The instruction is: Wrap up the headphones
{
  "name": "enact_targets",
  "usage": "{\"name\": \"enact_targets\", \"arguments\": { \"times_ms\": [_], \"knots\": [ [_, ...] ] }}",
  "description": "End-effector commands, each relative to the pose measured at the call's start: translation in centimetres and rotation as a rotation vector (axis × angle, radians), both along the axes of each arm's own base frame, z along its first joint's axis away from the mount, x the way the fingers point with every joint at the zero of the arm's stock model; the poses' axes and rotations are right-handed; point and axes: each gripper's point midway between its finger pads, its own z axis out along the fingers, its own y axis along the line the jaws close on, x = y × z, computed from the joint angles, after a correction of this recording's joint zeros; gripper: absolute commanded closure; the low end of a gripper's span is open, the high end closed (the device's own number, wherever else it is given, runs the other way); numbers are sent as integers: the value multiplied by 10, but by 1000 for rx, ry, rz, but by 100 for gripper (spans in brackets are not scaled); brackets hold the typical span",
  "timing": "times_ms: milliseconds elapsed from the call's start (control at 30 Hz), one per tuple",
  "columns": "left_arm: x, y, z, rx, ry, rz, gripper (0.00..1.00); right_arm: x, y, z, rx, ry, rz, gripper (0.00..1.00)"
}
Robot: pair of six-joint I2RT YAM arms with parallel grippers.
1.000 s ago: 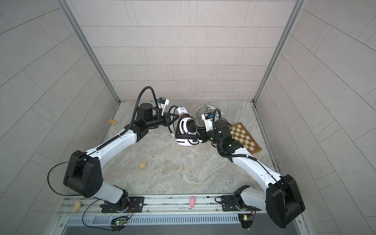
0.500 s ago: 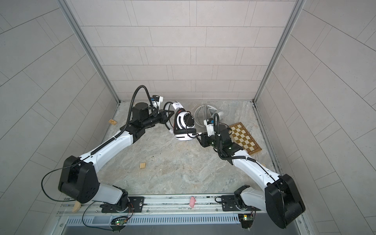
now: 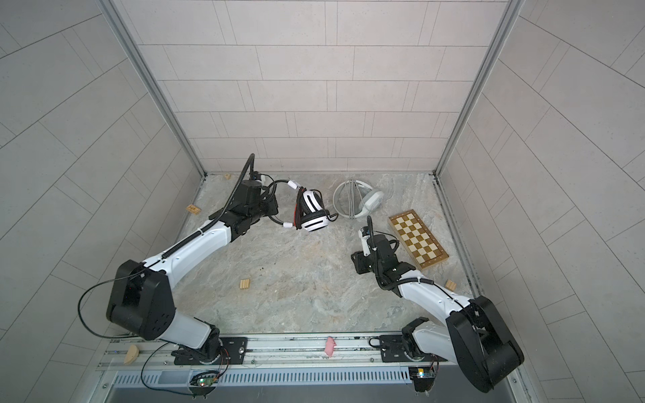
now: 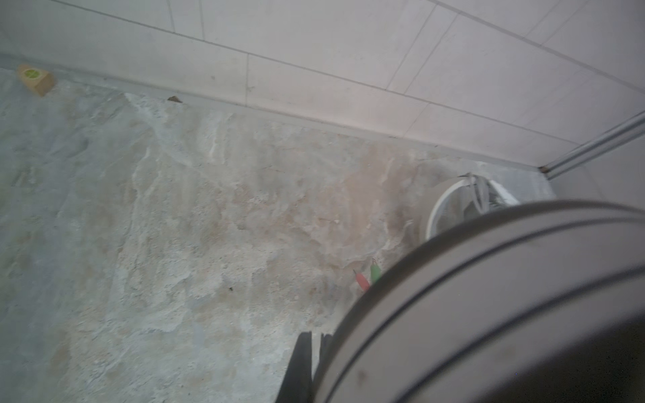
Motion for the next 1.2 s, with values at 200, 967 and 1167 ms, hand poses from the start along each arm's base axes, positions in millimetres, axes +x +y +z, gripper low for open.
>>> {"name": "enact_targets", "arguments": {
  "times_ms": [200, 967, 1167],
  "knots": [
    [21, 13, -10, 86, 27, 70, 100, 10, -10, 12, -19, -101, -48, 57],
    [67, 98, -44, 61, 160, 430, 100, 6, -16, 33, -16, -162, -61, 57],
    [80, 135, -57, 83, 207, 566, 100, 2, -17, 37, -4, -173, -63, 57]
  ]
}}
